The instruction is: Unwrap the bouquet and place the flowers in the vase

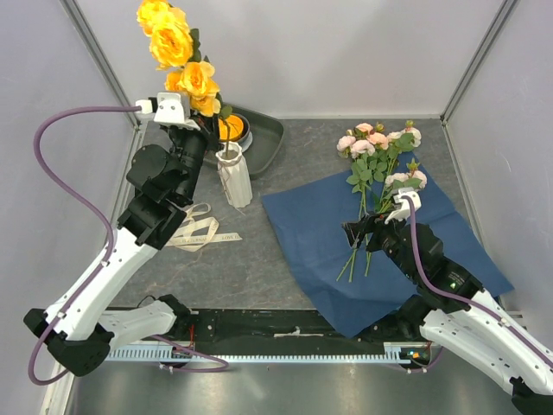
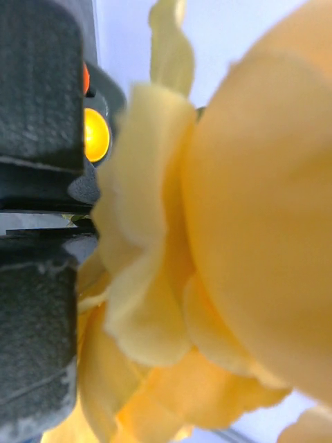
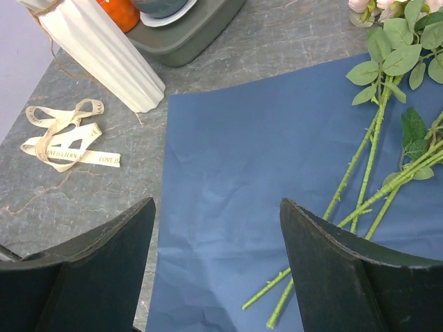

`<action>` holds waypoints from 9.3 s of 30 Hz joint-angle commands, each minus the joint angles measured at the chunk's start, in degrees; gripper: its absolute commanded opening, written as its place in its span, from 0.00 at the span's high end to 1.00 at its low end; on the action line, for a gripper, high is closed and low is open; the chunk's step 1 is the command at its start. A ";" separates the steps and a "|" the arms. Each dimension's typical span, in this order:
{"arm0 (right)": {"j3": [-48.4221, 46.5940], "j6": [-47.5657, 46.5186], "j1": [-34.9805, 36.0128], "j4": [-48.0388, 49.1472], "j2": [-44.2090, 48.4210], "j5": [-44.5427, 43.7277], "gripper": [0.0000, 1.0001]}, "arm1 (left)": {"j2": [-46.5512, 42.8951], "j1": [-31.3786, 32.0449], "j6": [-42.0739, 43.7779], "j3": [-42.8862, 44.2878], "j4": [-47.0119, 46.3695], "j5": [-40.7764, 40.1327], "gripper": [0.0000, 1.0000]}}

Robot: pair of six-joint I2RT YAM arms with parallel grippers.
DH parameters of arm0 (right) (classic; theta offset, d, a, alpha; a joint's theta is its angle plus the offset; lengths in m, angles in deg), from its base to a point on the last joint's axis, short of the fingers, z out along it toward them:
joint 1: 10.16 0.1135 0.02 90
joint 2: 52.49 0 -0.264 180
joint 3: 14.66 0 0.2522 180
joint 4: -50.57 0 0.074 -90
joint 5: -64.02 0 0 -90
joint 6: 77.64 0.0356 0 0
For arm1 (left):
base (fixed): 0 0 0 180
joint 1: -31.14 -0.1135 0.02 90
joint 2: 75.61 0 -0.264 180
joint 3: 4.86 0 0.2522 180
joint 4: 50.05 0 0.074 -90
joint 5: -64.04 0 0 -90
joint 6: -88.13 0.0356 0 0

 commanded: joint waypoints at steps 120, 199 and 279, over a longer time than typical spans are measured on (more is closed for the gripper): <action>-13.76 6.90 -11.45 9.61 -32.86 7.85 0.17 | 2.80 -7.48 -8.91 1.58 8.61 45.81 0.29; -19.31 4.17 -16.47 7.42 -43.43 11.64 0.35 | -1.42 -18.90 -28.57 -6.77 -16.24 68.91 0.29; 28.51 59.62 -47.40 53.19 -0.59 40.90 1.00 | 10.02 5.62 -13.49 0.44 6.42 56.53 0.32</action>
